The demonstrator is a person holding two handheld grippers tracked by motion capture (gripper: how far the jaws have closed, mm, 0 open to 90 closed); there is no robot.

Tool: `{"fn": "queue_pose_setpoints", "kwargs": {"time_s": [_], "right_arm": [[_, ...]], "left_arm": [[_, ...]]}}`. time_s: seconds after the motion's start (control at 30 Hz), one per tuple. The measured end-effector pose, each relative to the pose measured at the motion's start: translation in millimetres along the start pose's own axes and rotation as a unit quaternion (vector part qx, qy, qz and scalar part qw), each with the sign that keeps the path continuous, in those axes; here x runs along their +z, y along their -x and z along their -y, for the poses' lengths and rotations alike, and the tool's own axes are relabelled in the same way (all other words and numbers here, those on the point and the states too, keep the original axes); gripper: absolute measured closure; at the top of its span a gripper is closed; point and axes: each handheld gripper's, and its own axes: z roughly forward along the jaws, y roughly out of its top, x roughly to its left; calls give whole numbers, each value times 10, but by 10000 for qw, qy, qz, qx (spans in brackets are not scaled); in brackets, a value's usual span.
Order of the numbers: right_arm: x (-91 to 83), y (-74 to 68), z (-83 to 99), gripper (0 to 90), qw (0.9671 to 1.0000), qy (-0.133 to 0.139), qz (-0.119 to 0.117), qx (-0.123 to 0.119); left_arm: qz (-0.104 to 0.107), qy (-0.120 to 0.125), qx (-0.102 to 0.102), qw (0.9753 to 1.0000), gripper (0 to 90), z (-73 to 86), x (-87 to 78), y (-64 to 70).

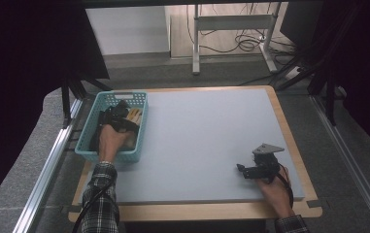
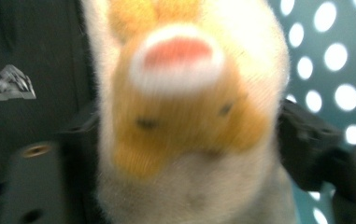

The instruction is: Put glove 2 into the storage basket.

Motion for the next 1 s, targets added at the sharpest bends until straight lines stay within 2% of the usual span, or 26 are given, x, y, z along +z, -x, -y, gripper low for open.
{"fn": "queue_pose_setpoints", "kwargs": {"time_s": [0.07,0.13,0.2,0.3,0.37,0.43,0.47,0.5,0.6,0.67,0.77,0.83,0.93,1.0], "right_arm": [[0,0,0,124,10000,-2,0,0],[0,0,0,124,10000,-1,1,-4],[0,0,0,124,10000,0,2,-5],[0,0,0,124,10000,-2,1,-4],[0,-1,0,124,10000,-2,2,-2],[0,0,0,124,10000,-1,1,-4],[0,0,0,124,10000,-1,1,-2],[0,0,0,124,10000,-2,1,-2],[0,0,0,124,10000,-2,1,-2],[0,0,0,124,10000,-2,-1,-1],[0,0,0,124,10000,-2,1,-2],[0,0,0,124,10000,-2,1,-1],[0,-1,0,124,10000,-5,2,3],[0,0,0,124,10000,-3,-1,-1]], "left_arm": [[92,16,23,10000,122,22,-53,-29],[209,220,-10,9995,112,36,-140,-51],[207,431,-36,9988,116,42,-223,-63],[65,754,-78,9971,181,52,-320,-75],[14,891,-68,9960,271,56,-350,-73],[-124,1001,-33,9949,315,57,-370,-65],[-115,1032,-34,9946,326,57,-369,-63],[-105,1013,-20,9948,340,56,-361,-59],[-381,757,61,9964,388,42,-274,-28],[-419,668,41,9969,421,36,-226,-33],[-348,587,118,9976,532,30,-170,-20],[-288,567,126,9979,570,22,-175,21],[-12,593,218,9980,589,17,-226,89],[18,594,221,9980,589,22,-214,121]]}}
